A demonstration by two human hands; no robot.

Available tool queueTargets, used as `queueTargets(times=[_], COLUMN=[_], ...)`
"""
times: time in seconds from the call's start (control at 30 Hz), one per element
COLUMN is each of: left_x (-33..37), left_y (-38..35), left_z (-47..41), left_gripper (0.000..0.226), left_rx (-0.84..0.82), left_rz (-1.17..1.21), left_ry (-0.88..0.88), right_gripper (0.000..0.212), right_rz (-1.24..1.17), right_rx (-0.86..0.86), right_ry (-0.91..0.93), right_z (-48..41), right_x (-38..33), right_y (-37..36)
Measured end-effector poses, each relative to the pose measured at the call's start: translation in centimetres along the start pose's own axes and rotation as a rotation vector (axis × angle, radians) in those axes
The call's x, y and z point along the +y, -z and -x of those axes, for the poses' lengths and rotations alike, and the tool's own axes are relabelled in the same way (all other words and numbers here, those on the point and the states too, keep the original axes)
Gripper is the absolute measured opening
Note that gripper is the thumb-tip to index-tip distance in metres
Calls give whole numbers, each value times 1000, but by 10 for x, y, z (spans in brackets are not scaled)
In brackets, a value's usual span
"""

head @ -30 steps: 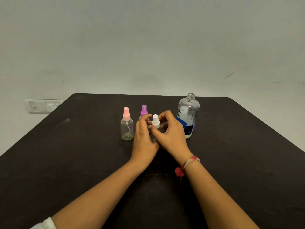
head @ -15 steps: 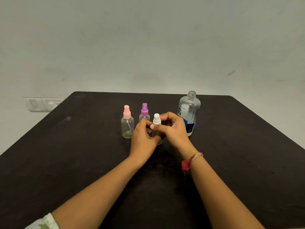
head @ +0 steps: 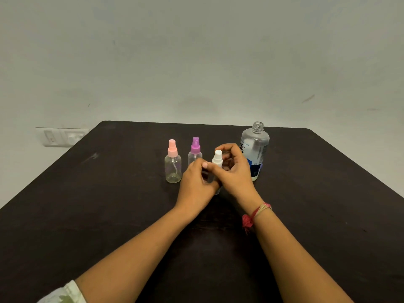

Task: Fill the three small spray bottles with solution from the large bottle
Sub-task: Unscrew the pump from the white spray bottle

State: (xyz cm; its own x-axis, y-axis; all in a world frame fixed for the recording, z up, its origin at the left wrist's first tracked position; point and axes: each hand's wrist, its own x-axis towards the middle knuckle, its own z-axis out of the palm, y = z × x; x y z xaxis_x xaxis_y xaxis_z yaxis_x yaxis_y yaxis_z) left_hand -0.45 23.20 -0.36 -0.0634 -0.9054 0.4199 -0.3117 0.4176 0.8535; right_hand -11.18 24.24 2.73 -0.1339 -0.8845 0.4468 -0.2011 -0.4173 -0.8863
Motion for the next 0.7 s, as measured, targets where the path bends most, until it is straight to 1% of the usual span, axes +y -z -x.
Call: queueTargets(times=[0.07,0.17,0.3,0.4,0.47,0.53,0.6,0.7], left_x=[-1,0,5,4,3,1,1,1], left_y=[1,2,3,3,3,1,1,1], left_z=[-1,0,4,4,4,4,5,4], left_gripper=[26,28,29,33,29,27,27,27], left_rx=[0,-12,-37,-41,-30,-17,-14,-10], left_rz=[3,36,82,101,71,46,29,18], left_ry=[9,31,52,53,58,44,27,27], right_gripper=[37,39,39,43,46,47,44,39], right_rz=[-51,-88,0,-44,9,58,-8,-127], right_rx=[-16,-94,-201,-241,-213,-105,-8,36], right_ry=[-9,1,43,24,44,49,8,-43], right_z=[0,1,0,0,1,2,3,1], right_x=[-1,-3,-3,-5,-4,-1,1,0], right_y=[2,5,8,10,8,4,2,2])
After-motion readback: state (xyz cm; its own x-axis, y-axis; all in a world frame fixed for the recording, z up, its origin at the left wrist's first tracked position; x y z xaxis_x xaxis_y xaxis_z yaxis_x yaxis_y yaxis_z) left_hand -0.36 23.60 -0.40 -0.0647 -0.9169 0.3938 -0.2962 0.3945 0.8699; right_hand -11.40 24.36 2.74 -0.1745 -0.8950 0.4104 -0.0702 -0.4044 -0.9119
